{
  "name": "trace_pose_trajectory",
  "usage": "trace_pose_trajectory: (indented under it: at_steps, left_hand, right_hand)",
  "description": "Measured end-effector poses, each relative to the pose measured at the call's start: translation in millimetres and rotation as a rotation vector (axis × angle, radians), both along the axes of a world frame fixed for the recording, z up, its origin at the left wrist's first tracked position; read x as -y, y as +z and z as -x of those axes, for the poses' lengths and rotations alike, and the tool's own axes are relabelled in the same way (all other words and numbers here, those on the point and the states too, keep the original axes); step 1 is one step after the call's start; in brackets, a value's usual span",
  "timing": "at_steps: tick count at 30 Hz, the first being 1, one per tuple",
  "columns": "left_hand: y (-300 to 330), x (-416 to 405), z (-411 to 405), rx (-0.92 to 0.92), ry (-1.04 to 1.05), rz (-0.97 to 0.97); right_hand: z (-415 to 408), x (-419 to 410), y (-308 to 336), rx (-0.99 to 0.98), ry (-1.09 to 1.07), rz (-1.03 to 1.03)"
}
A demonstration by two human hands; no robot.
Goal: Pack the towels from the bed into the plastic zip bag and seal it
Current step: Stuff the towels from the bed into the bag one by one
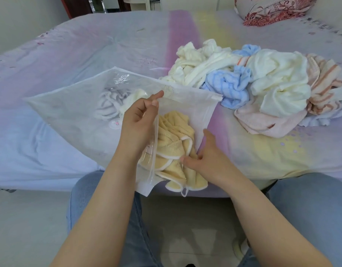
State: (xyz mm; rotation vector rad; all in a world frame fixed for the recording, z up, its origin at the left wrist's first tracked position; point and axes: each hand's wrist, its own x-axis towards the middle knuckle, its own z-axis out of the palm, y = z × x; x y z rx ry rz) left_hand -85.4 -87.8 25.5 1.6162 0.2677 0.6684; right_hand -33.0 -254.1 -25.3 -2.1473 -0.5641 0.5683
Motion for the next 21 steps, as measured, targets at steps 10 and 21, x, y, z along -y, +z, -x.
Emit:
trace_pose_trajectory:
  at_steps: [10, 21]
  left_hand:
    - [23, -2, -8, 0.066, -0.013, 0.051]
    - [20, 2, -25, 0.080, 0.028, 0.100]
  right_hand:
    - [-46, -123, 20, -0.186, 0.095, -0.189]
    - [-43, -39, 11, 0.039, -0.033, -0.326]
